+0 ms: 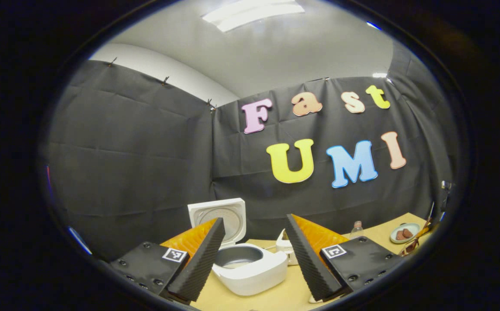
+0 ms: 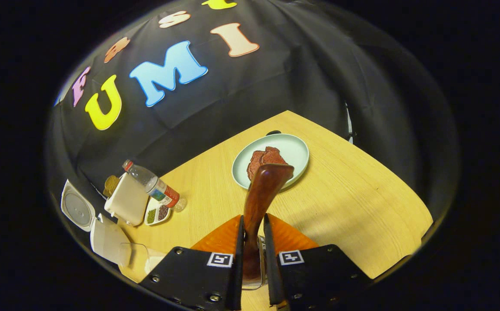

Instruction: Close the left gripper, press the button to open the rice cooker; take a wooden spoon from the chopstick holder with the right hand, scoop a spoonful of rice and pour it into the rice cooker, then put the wooden spoon back into the chopstick holder.

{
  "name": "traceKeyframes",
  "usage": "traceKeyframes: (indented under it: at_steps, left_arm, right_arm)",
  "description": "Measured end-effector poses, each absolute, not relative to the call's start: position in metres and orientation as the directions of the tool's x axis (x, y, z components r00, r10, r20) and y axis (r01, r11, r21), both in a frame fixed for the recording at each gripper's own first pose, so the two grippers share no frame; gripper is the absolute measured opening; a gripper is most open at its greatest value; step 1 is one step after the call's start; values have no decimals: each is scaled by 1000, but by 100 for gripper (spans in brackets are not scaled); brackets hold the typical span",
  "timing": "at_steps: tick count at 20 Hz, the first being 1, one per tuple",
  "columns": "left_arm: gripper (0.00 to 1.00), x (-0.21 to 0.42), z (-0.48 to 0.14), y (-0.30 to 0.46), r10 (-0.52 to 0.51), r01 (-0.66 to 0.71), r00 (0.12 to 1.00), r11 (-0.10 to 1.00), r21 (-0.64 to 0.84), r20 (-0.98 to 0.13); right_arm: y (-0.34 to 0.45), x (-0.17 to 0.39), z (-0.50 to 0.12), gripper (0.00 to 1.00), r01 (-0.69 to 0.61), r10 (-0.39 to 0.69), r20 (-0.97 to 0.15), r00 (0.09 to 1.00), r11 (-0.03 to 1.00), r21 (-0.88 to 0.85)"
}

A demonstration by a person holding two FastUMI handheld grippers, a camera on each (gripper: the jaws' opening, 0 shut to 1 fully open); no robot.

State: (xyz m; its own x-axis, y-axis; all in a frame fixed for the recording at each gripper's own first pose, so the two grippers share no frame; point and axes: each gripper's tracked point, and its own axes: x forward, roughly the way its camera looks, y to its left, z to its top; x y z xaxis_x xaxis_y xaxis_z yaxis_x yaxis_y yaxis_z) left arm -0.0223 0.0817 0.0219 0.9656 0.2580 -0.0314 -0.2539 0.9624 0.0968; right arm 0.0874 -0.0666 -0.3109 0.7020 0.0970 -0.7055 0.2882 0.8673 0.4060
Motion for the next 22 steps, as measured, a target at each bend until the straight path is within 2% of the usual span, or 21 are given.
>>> traceKeyframes:
  at_steps: [1,2,3,4,13,22]
  left_arm:
    - [98,-22,21,83,259,-255,965,962,93,-35]
    - [98,-21,21,86,259,-255,965,963,89,-36]
    - [98,-21,23,89,258,-255,966,963,86,-34]
    - [98,-22,24,92,258,-255,966,963,86,-28]
    - [98,-13,27,117,229,-228,973,972,64,-10]
    - [97,-7,22,141,187,-187,982,982,42,-16]
  right_arm:
    - [-67,82,-310,24,304,83,-707,702,864,402]
    - [-72,88,-311,12,296,80,-703,707,869,396]
    - [-72,85,-304,13,278,90,-691,717,872,402]
    - [-71,85,-301,10,277,71,-686,724,881,384]
    - [-68,78,-221,9,202,0,-578,816,937,284]
    - [19,75,-159,9,63,116,-475,872,937,343]
